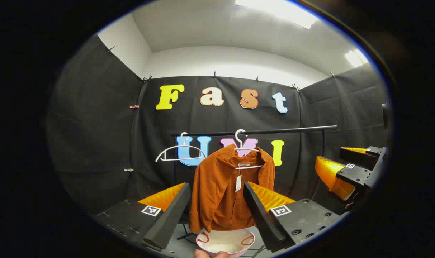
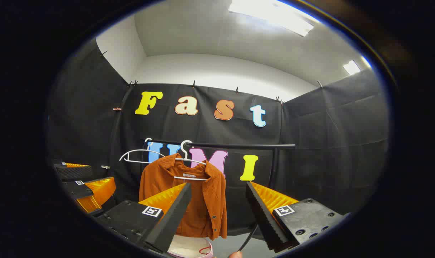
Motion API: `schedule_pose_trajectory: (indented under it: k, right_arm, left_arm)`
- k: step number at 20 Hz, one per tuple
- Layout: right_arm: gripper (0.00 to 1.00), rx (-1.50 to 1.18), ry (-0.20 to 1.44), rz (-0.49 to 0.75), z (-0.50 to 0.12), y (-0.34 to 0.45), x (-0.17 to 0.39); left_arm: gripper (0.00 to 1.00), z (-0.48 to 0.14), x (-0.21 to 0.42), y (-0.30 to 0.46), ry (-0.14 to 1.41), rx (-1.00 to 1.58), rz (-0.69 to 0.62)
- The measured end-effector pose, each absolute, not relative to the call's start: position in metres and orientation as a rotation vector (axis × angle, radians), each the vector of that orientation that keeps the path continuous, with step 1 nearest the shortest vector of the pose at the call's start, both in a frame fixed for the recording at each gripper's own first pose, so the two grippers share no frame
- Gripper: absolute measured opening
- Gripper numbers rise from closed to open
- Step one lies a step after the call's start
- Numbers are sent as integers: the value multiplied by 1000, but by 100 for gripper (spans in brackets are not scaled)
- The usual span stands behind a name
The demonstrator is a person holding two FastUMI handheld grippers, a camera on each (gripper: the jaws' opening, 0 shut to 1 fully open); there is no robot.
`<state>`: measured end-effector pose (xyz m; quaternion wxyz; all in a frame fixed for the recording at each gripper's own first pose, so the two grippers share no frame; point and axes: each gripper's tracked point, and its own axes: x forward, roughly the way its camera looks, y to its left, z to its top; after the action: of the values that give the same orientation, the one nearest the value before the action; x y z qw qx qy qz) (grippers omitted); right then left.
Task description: Grasp the clothes on the hanger with both hands and then place them into the laundry hamper below.
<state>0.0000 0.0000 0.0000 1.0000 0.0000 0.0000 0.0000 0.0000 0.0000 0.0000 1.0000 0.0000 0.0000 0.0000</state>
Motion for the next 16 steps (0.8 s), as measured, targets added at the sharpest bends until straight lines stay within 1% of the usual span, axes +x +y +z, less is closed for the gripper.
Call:
schedule_pose_trajectory:
  k: [1, 5, 6, 11, 16]
  right_arm:
    - [96, 0, 0, 0, 0, 1, 0]
    - [98, -1, 1, -2, -1, 2, 0]
    - [96, -3, 0, -5, -1, 1, 1]
    - [99, -14, -5, -13, 0, 1, 1]
    - [98, -17, -2, -20, -2, 0, 1]
  left_arm:
    - [95, 1, 1, 1, -2, 0, 2]
    - [95, 3, 5, 6, -3, -1, 11]
    - [95, 3, 6, 6, -3, 1, 11]
    - [95, 6, 7, 6, -11, -5, 8]
    - [95, 2, 7, 7, -3, -6, 7]
